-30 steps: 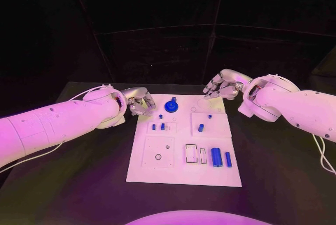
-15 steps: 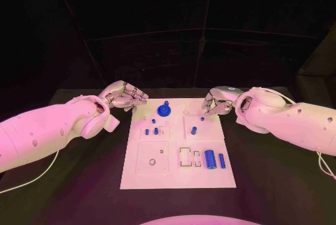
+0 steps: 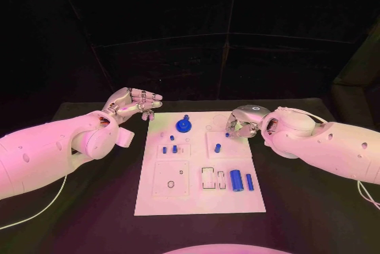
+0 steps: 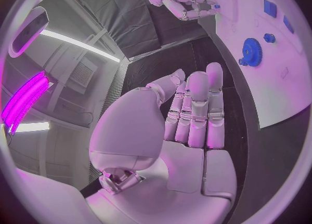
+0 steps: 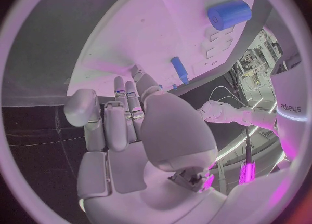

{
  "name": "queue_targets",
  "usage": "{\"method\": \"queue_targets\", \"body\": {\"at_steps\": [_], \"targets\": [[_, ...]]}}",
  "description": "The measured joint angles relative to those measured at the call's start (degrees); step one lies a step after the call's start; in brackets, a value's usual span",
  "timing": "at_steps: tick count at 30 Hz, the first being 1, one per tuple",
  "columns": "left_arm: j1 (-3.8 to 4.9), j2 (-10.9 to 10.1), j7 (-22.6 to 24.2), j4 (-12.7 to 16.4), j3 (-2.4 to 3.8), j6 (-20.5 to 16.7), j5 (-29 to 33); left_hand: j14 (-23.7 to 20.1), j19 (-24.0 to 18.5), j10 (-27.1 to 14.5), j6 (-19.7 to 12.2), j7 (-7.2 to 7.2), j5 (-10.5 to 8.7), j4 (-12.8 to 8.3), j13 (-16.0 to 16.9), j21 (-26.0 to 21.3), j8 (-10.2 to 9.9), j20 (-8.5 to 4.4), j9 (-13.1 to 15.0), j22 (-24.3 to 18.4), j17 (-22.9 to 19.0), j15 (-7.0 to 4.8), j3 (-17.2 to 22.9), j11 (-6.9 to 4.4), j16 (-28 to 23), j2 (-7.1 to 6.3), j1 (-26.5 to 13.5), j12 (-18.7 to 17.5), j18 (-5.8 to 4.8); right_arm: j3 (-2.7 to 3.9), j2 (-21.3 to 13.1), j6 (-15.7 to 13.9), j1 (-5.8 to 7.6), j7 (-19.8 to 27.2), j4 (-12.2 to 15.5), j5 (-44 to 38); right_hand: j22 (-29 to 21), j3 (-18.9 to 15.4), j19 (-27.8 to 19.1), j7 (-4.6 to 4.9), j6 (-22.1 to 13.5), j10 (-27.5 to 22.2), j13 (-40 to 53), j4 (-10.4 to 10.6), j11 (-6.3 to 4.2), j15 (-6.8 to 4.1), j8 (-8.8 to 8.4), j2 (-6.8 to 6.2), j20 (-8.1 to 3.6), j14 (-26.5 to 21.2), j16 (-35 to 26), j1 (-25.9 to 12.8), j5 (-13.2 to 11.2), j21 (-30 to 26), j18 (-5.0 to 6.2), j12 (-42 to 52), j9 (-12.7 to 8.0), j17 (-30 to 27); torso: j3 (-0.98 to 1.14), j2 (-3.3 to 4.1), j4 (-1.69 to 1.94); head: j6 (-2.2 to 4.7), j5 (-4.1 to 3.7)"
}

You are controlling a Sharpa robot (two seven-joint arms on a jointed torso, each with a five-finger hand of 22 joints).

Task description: Assemble the parts on the task board

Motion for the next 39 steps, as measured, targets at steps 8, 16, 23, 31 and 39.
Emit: {"method": "queue_targets", "body": {"at_steps": [8,16,23,31,39], "targets": [[-0.04,-0.04,0.89,-0.36,0.0,0.3,1.67,-0.2,0.0,0.0,0.0,0.0,0.0,-0.16,-0.05,0.0,0.0,0.0,0.0,-0.13,-0.57,-0.2,-0.15,0.0,-0.39,0.0,0.0,0.0,0.0,0.0,0.37,0.12,-0.23,0.2,0.12,-0.62,0.0,1.65,0.0,0.15,0.56,0.62,-1.64,-1.44,0.2,0.0,-0.38,0.0,0.0,0.0,0.0,0.0,0.0,0.0,0.0,-0.61,0.0,-0.05,-0.01,0.02,0.01,-0.2,0.1],[-0.06,0.01,0.98,-0.64,0.0,0.39,2.3,-0.2,0.0,0.0,0.0,0.0,0.0,-0.16,-0.04,-0.25,0.0,0.0,-0.05,-0.14,-0.81,-0.2,-0.15,0.0,-0.67,0.0,0.0,0.22,0.0,0.0,0.85,0.54,-0.35,0.79,-0.15,-0.69,0.53,4.3,0.2,0.0,2.53,3.06,-2.94,-2.85,0.07,0.0,-0.38,0.64,0.2,0.0,-0.21,-0.15,-0.54,0.0,0.0,-0.87,0.08,-0.35,-0.02,0.01,0.02,-0.31,0.06],[-0.06,0.03,0.98,-0.82,-0.01,0.42,2.5,-0.2,0.0,0.0,-0.01,0.0,0.0,-0.16,-0.04,-0.25,0.0,0.0,-0.05,-0.23,-0.95,-0.2,-0.15,0.0,-0.67,0.0,0.0,0.22,-0.01,0.0,1.31,1.22,-0.46,1.07,-0.34,-0.71,0.84,6.22,0.43,-0.1,3.38,4.22,-3.38,-3.96,-0.33,0.0,-0.38,1.01,-0.02,0.0,-0.21,-0.52,-0.54,0.0,-0.01,-1.48,0.08,-0.48,-0.03,-0.01,0.04,-0.47,0.13],[-0.07,0.09,1.01,-0.89,-0.01,0.33,2.6,-0.2,0.0,0.0,-0.01,0.0,0.0,-0.32,-0.04,-0.25,0.0,0.0,-0.04,-0.29,-0.95,-0.2,-0.31,0.0,-0.88,0.0,0.0,0.22,-0.01,0.11,1.7,1.66,-0.44,1.12,-0.74,-0.8,1.62,8.65,0.73,-0.44,4.8,6.06,-3.5,-5.13,-0.53,0.0,-0.38,1.07,-0.33,0.0,-0.21,-1.39,-1.18,0.62,-0.01,-1.76,0.08,-0.47,-0.02,-0.01,0.04,-0.7,0.23],[-0.07,0.1,1.02,-0.89,-0.01,0.28,2.66,-0.2,0.0,0.0,-0.01,0.0,0.0,-0.32,-0.09,-0.25,0.0,0.0,-0.04,-0.28,-1.09,-0.2,-0.31,0.0,-0.87,0.0,0.0,0.22,-0.01,0.11,1.88,1.54,-0.45,0.84,-0.78,-1.51,3.18,12.75,1.38,-0.58,6.4,7.81,-3.34,-6.72,-0.84,0.0,-0.4,1.21,-0.7,0.0,-0.21,-2.13,-3.88,1.66,-0.02,-2.23,0.11,-0.32,-0.02,0.0,0.04,-0.87,0.26]]}}
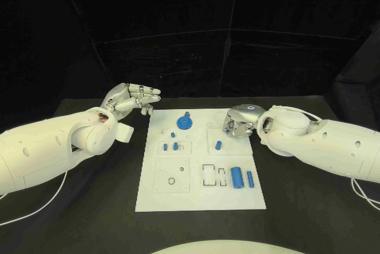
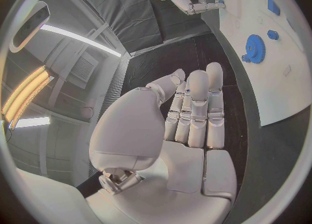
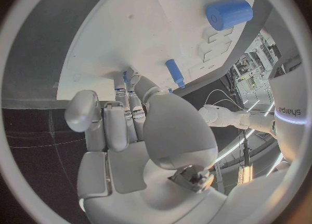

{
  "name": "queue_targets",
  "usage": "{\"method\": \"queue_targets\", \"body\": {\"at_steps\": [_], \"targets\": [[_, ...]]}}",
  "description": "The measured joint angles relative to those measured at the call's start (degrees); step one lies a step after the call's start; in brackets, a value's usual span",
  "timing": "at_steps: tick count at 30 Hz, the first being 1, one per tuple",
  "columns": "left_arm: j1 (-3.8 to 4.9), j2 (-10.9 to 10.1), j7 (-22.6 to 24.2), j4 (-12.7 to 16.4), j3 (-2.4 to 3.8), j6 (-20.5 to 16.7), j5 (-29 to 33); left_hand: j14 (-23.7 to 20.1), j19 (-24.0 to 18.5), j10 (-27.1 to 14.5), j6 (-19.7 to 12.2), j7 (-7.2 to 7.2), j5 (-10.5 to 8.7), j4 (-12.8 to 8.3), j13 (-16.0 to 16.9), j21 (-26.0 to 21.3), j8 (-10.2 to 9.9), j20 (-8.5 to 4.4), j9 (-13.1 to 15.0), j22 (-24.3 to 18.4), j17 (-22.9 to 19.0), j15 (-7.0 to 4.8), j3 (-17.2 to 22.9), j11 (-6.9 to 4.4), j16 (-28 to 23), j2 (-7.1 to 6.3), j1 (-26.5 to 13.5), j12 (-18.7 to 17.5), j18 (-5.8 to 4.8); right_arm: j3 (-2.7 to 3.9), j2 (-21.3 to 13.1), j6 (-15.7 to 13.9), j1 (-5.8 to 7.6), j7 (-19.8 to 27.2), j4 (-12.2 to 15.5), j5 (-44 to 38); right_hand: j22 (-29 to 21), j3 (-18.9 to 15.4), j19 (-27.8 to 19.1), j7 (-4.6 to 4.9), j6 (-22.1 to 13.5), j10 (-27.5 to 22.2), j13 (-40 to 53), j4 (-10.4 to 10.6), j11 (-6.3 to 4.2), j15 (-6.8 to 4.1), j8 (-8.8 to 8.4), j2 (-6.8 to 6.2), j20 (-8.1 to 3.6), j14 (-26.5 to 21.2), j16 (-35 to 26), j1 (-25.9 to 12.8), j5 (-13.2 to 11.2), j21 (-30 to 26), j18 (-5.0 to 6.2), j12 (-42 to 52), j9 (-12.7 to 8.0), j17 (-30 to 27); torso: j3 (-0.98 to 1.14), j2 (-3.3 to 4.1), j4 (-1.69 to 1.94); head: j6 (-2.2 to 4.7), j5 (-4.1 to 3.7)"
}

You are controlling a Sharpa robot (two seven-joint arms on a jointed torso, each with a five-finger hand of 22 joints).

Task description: Assemble the parts on the task board

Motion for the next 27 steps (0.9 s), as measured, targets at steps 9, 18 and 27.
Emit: {"method": "queue_targets", "body": {"at_steps": [9,18,27], "targets": [[0.0,0.01,0.0,-0.12,0.0,0.0,0.02,0.0,0.0,0.0,0.0,0.0,0.0,0.0,0.0,-0.13,0.0,0.0,0.0,-0.05,-0.02,0.0,0.0,0.0,0.0,0.0,0.0,0.0,0.0,-0.16,-0.66,-2.26,-0.28,-0.63,1.18,-0.8,3.04,4.64,1.2,0.14,0.55,0.48,0.08,-0.53,-0.07,-0.21,-0.27,0.0,-0.03,-0.21,0.21,0.01,-0.66,1.69,0.0,-0.83,-0.08,0.42,0.03,-0.03,0.0,-0.02,0.0],[0.0,0.09,-0.03,-0.66,0.0,0.04,0.06,0.0,0.0,0.0,0.0,0.0,0.0,-0.16,-0.08,-0.22,0.0,0.0,-0.04,-0.12,-0.27,0.0,-0.16,0.0,-0.3,0.0,0.0,0.0,0.0,-0.08,-1.71,-6.62,-0.21,-0.74,3.1,-0.32,3.3,7.43,1.2,0.16,0.56,0.68,0.17,-0.4,0.14,-0.21,-0.34,-0.53,-0.03,-0.21,0.21,-0.52,-0.79,2.08,0.0,-1.3,-0.1,0.05,0.03,-0.08,0.0,0.14,-0.08],[0.0,0.39,-0.16,-1.97,0.0,0.1,0.08,-0.2,0.0,0.0,0.0,0.0,0.0,-0.16,-0.07,-0.22,0.0,0.0,-0.1,-0.11,-0.34,0.21,-0.16,0.0,-0.3,0.0,0.0,0.0,-0.01,-0.06,-3.41,-9.89,-0.19,-0.65,4.89,1.03,3.38,8.6,1.19,0.16,0.55,0.67,0.17,-0.37,0.14,-0.21,-0.45,-1.15,-0.02,-0.21,0.21,-1.13,-0.61,2.08,0.01,-1.32,-0.11,-0.03,0.03,-0.11,0.01,0.3,0.21]]}}
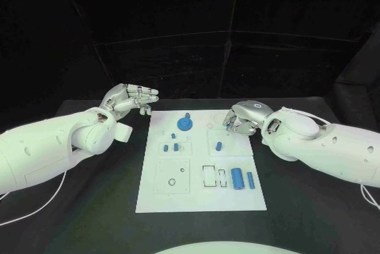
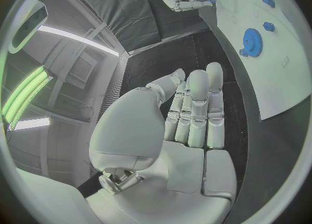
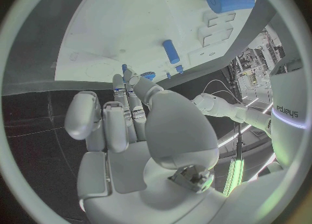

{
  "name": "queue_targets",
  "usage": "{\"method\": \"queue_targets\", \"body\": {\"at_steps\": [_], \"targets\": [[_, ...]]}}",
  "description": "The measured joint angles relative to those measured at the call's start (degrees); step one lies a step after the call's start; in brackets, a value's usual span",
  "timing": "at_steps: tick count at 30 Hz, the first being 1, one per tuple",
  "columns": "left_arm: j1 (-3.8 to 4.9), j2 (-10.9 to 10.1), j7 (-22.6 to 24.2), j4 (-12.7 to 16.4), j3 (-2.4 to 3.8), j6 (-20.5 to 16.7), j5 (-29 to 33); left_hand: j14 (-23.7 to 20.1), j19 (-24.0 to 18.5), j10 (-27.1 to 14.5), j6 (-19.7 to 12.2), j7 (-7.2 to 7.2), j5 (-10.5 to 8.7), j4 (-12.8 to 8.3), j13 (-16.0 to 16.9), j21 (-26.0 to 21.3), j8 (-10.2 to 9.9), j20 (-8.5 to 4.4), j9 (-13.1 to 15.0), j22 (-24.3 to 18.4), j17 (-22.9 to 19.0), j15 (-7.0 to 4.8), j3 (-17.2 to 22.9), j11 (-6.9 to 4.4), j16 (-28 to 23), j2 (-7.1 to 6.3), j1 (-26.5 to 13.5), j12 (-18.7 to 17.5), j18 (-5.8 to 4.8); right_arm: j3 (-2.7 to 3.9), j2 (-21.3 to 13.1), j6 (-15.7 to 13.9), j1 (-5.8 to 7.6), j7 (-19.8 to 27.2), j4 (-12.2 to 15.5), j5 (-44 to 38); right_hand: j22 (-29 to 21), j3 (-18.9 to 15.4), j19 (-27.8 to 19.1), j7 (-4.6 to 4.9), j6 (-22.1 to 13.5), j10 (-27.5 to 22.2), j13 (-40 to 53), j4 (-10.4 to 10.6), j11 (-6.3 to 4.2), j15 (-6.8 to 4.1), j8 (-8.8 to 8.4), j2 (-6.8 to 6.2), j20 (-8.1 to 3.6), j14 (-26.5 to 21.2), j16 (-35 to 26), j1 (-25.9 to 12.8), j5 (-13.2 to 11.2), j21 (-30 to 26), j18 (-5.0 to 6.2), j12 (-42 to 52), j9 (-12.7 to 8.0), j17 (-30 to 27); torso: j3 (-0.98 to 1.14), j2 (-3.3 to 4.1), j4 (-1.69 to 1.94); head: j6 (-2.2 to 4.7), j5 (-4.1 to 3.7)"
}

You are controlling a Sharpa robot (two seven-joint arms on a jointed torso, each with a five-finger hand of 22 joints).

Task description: Assemble the parts on the task board

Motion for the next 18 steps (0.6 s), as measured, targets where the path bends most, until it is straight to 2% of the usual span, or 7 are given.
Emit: {"method": "queue_targets", "body": {"at_steps": [6,11,18], "targets": [[0.0,0.1,-0.04,-0.46,0.0,0.09,0.01,0.0,0.0,-0.21,0.0,0.0,0.0,-0.16,-0.05,-0.21,0.0,0.0,0.0,-0.06,-0.09,0.0,-0.16,0.21,-0.22,0.0,0.0,0.0,0.0,0.03,-1.52,-1.78,0.02,0.53,5.14,1.22,0.22,1.25,0.0,0.0,0.0,-0.01,-0.01,-0.08,0.01,0.0,-0.04,-0.31,0.0,0.0,0.0,-0.31,0.43,0.0,0.0,-0.23,-0.04,0.0,0.0,0.01,-0.05,0.03,0.34],[0.0,0.5,-0.04,-0.66,0.0,0.06,0.02,0.0,0.0,-0.21,-0.22,0.21,0.0,-0.16,-0.05,-0.21,0.0,0.0,0.0,-0.13,-0.19,0.0,-0.16,0.21,-0.22,0.0,0.0,0.0,-0.01,0.04,-1.33,-3.36,0.02,1.59,9.78,2.18,0.34,1.36,0.0,-0.01,-0.01,-0.02,-0.02,-0.08,0.02,0.0,-0.04,-0.61,0.0,0.0,0.0,-0.15,0.45,0.26,0.0,-0.4,-0.04,0.0,0.0,0.02,-0.04,0.14,0.65],[0.0,0.83,-0.03,-0.59,0.0,-0.03,0.03,0.0,0.0,-0.21,-0.22,0.21,0.0,-0.16,-0.04,-0.21,0.0,0.0,0.01,-0.13,-0.19,0.0,-0.16,0.21,-0.22,0.0,0.0,0.0,-0.01,0.04,0.54,-4.42,0.03,2.5,11.72,2.75,0.44,1.52,0.0,-0.07,-0.08,-0.11,0.02,0.08,0.11,0.0,-0.04,-0.61,0.0,0.0,0.0,-0.15,0.45,0.27,0.0,-0.42,-0.06,0.06,-0.1,0.01,0.18,0.04,1.45]]}}
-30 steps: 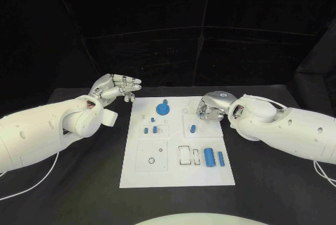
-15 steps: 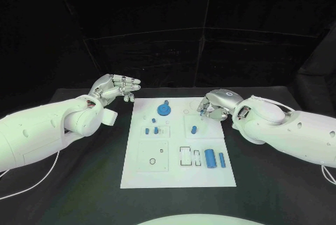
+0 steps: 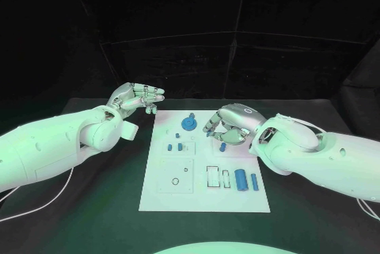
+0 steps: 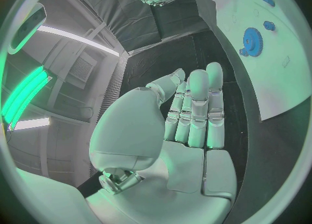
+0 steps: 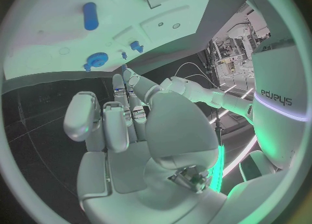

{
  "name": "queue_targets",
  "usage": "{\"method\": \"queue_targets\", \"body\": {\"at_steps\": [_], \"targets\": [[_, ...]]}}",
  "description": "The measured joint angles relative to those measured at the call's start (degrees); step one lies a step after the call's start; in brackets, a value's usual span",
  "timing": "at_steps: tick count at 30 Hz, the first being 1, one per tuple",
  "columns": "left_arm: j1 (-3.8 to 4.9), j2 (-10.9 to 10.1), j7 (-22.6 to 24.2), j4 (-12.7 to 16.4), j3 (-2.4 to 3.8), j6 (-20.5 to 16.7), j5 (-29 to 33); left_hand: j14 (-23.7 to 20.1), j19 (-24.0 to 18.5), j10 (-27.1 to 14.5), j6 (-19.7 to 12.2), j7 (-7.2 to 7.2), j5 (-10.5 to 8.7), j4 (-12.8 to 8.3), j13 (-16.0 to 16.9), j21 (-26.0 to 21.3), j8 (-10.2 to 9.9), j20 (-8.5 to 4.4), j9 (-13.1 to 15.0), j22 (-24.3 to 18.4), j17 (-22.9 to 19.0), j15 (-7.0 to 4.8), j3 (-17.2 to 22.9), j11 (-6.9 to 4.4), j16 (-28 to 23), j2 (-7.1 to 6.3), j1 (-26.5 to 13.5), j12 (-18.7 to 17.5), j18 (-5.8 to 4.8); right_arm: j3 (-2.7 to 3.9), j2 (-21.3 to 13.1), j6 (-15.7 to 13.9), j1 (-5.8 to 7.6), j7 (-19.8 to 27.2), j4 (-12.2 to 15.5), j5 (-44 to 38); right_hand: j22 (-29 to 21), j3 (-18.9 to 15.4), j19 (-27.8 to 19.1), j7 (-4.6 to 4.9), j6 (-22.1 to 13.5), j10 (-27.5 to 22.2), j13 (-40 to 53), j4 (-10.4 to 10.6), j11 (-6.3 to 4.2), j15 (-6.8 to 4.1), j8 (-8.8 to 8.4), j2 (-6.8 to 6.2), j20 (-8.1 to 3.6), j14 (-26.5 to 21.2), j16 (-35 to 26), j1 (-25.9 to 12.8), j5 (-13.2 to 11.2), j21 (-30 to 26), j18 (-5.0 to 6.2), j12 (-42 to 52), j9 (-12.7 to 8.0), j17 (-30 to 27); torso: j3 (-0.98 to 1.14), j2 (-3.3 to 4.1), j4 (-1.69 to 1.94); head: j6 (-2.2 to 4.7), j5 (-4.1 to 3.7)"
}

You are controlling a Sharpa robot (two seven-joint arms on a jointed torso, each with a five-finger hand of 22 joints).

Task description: Assemble the parts on the task board

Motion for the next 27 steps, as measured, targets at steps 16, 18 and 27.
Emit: {"method": "queue_targets", "body": {"at_steps": [16,18,27], "targets": [[0.0,0.72,0.01,0.57,-0.01,-0.27,0.02,0.0,0.0,0.0,0.0,0.0,0.0,0.0,0.01,0.0,0.0,0.0,0.01,-0.04,-0.05,0.0,0.0,0.0,0.01,0.0,0.0,0.0,0.0,-0.12,6.84,-0.16,-5.0,0.84,-3.13,-1.67,0.05,0.36,0.0,-0.03,-0.03,-0.01,0.0,-0.07,0.0,0.0,-0.03,-0.23,0.0,0.0,0.0,-0.23,0.0,0.0,0.0,-0.01,0.05,0.01,-0.15,0.02,-0.03,-1.12,3.48],[0.0,0.76,0.03,0.71,-0.01,-0.42,0.02,0.0,0.0,0.0,0.0,0.0,0.0,0.0,0.01,0.0,0.0,0.0,0.01,-0.04,-0.05,0.0,0.0,0.0,0.01,0.0,0.0,0.0,0.0,-0.18,7.51,0.01,-5.77,0.82,-3.63,-2.03,0.05,0.36,0.0,-0.03,-0.03,0.0,0.0,-0.07,0.01,0.0,-0.16,-0.23,0.0,0.0,0.0,-0.23,0.0,0.0,0.0,-0.01,0.04,0.05,-0.14,0.04,-0.03,-1.31,3.65],[0.0,0.86,0.11,0.93,-0.01,-1.09,0.03,0.0,0.0,0.0,0.0,0.0,0.0,0.0,0.01,0.0,0.0,0.0,0.01,-0.03,-0.05,0.0,0.0,0.0,0.01,0.0,0.0,0.0,0.0,-0.2,9.49,0.92,-7.31,0.62,-4.98,-3.29,0.04,0.53,0.0,-0.1,-0.11,-0.01,-0.01,0.08,0.01,0.0,-0.17,-0.46,0.0,0.0,0.0,-0.45,-0.01,0.0,0.0,-0.01,0.02,0.05,-0.11,0.06,-0.01,-1.96,4.04]]}}
